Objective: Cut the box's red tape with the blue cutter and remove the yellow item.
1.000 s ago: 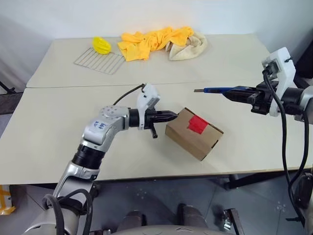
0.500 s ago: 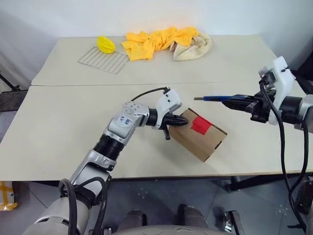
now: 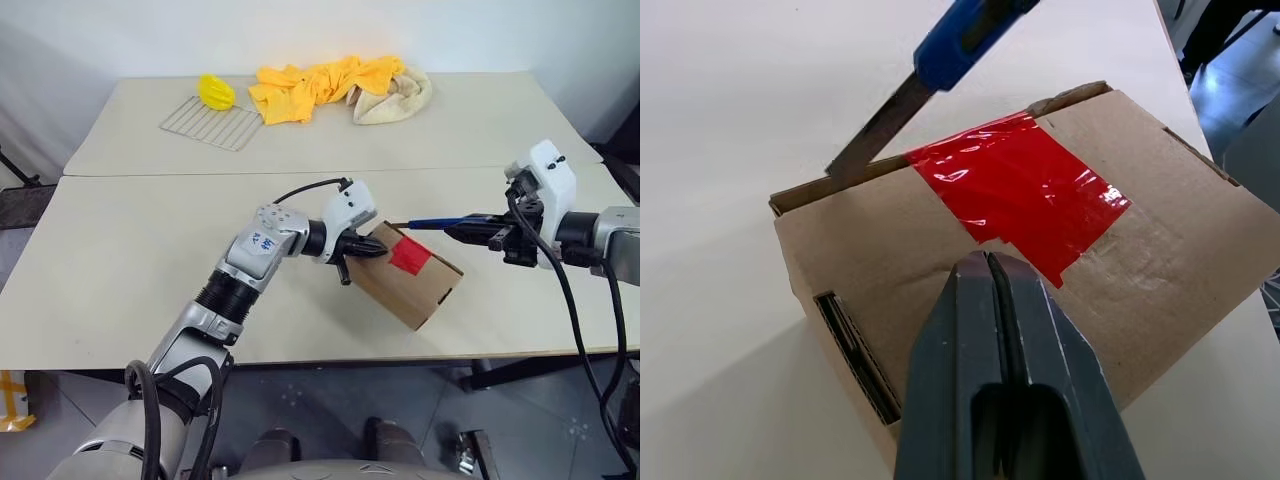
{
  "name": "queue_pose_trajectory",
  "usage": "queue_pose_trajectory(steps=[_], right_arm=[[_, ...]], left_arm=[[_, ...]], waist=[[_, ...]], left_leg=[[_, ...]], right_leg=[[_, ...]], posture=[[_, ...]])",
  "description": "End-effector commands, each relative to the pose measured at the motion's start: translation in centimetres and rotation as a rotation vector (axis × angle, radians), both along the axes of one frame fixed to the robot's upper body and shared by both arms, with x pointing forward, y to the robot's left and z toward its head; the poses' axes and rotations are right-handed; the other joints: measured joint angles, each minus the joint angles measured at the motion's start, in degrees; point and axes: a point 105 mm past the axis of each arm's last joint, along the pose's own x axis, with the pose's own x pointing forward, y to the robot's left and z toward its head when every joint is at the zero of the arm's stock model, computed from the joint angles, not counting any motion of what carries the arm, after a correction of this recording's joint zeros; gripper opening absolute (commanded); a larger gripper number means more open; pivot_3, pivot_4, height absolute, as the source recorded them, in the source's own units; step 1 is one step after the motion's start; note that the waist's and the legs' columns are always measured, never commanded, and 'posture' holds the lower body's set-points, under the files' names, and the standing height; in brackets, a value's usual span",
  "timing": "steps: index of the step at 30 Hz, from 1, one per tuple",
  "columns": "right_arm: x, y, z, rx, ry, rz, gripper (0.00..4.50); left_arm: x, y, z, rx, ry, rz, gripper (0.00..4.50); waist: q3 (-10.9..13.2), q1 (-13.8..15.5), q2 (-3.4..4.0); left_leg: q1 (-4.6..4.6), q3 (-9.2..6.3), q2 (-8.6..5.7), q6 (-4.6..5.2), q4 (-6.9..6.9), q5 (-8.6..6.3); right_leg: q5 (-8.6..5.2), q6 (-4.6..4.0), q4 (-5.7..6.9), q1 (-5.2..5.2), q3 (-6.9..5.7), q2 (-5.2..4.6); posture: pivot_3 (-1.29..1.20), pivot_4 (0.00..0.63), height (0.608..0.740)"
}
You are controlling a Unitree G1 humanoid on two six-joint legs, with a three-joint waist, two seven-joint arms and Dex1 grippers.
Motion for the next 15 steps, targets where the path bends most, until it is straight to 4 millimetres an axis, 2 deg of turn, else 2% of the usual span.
queue_pose_trajectory(steps=[1, 9, 15], right_arm=[[0.1, 0.0, 0.4, -0.005, -0.033, 0.005, 0.16], [0.1, -0.3, -0.7, -0.042, -0.003, 0.004, 0.16], [-0.6, -0.6, -1.4, -0.11, 0.036, 0.026, 0.16]], left_arm=[[-0.4, 0.0, -1.0, 0.047, 0.02, -0.006, 0.0], [-0.5, 0.0, -1.1, 0.052, 0.018, -0.004, 0.0], [-0.6, 0.0, -1.3, 0.058, 0.022, -0.005, 0.0]], waist=[[0.0, 0.0, 0.0], [0.0, 0.0, 0.0], [0.0, 0.1, 0.0]], left_leg=[[0.0, 0.0, 0.0, 0.0, 0.0, 0.0], [0.0, -0.01, 0.0, 0.0, 0.01, 0.0], [0.0, -0.01, 0.0, 0.0, 0.02, 0.0]], right_leg=[[0.0, 0.0, 0.0, 0.0, 0.0, 0.0], [0.0, 0.0, 0.0, 0.01, -0.01, 0.0], [0.0, 0.0, -0.01, 0.02, -0.01, 0.0]], posture=[[0.0, 0.15, 0.74], [0.0, 0.15, 0.74], [0.0, 0.15, 0.74]])
